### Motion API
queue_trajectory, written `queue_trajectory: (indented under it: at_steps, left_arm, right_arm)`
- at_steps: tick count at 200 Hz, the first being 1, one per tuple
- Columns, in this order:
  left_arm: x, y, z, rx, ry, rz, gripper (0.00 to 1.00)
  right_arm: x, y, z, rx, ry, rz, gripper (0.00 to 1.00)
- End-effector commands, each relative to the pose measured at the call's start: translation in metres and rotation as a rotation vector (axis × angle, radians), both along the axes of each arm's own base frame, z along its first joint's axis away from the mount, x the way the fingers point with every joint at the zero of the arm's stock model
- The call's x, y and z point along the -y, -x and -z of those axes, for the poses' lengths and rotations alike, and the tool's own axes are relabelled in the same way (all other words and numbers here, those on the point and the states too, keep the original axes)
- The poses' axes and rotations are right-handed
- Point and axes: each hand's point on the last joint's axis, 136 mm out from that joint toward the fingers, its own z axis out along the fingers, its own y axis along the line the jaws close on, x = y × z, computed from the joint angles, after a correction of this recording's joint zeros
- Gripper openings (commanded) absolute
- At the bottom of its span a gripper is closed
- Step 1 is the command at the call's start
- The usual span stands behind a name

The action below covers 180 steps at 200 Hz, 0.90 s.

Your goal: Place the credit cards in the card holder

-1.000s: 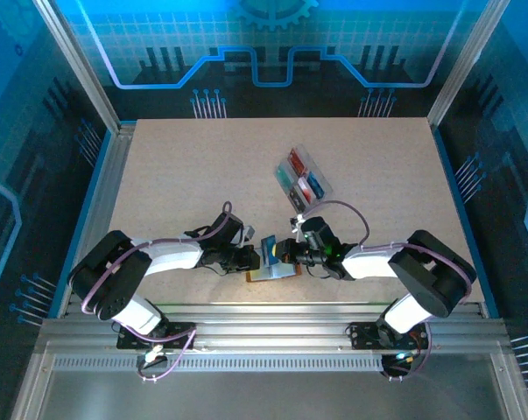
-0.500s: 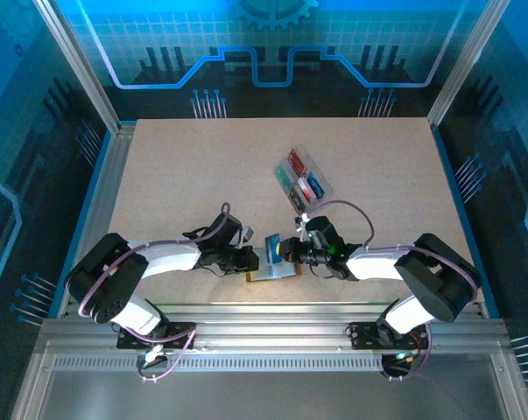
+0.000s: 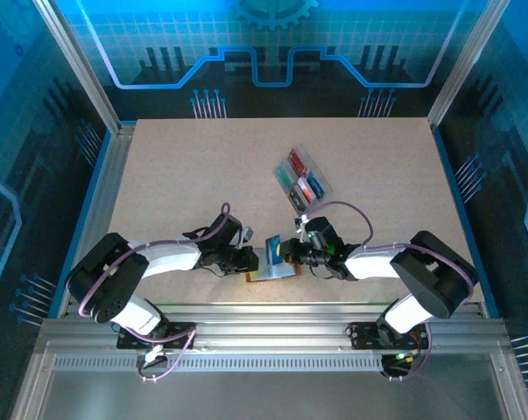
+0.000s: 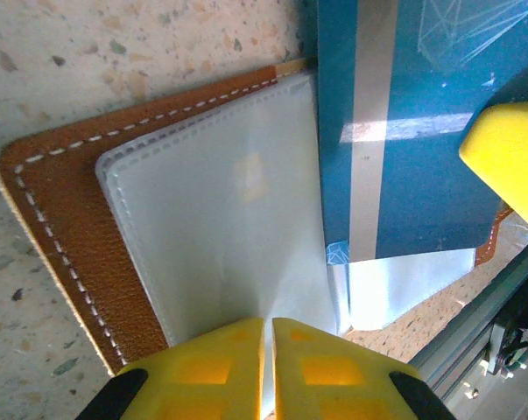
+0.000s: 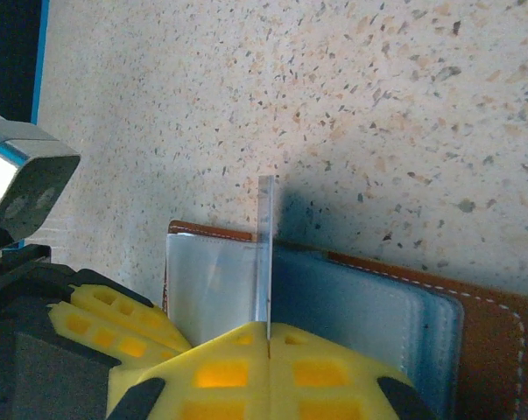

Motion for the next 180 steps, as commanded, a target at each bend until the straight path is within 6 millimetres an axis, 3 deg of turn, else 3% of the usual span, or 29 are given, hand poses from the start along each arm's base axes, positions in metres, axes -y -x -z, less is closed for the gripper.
queue_trajectory:
  at_steps: [1, 180]
  left_arm:
    - [-0.006, 0.012, 0.011, -0.026, -0.028, 0.025, 0.12]
    - [-0.011, 0.014, 0.017, -0.034, -0.047, 0.014, 0.12]
  right_arm:
    - [0.009, 0.001, 0.013, -0.014, 0.03, 0.023, 0.0]
    - [-0.01, 0.017, 0.008, -0.109, -0.124, -0.026, 0.0]
